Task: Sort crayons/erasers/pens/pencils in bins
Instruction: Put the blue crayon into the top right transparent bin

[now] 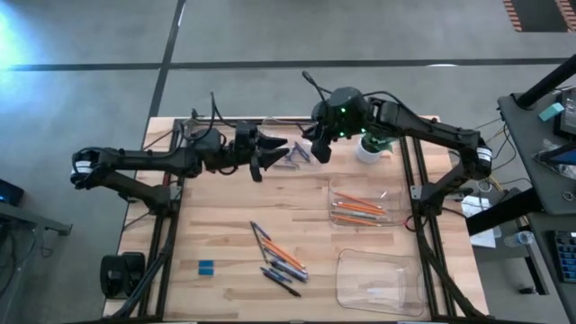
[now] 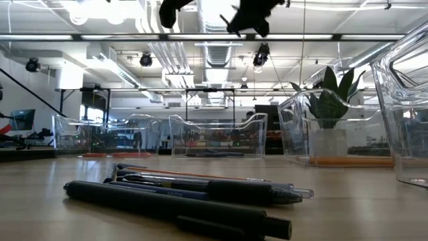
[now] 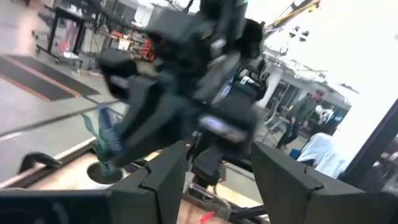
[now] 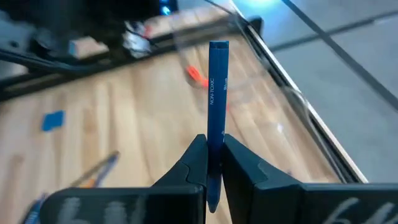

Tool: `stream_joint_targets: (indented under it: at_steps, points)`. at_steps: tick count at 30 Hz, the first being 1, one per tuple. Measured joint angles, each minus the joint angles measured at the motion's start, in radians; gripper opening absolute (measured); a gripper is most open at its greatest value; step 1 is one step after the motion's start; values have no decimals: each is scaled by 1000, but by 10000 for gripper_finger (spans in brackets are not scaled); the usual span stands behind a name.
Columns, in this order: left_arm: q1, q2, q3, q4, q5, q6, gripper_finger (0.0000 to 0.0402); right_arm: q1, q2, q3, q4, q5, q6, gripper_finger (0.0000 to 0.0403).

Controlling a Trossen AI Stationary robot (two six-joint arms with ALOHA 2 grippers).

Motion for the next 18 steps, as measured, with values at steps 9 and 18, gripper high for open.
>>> stream_joint_targets:
  at_steps: [9, 18]
  points:
    - [-28, -8, -1, 1, 2, -112, 168, -110, 99, -255, 177, 3, 76, 18]
    - [-73, -8, -1, 2, 3, -138, 168, -143, 275, -247, 201, 41, 184, 18]
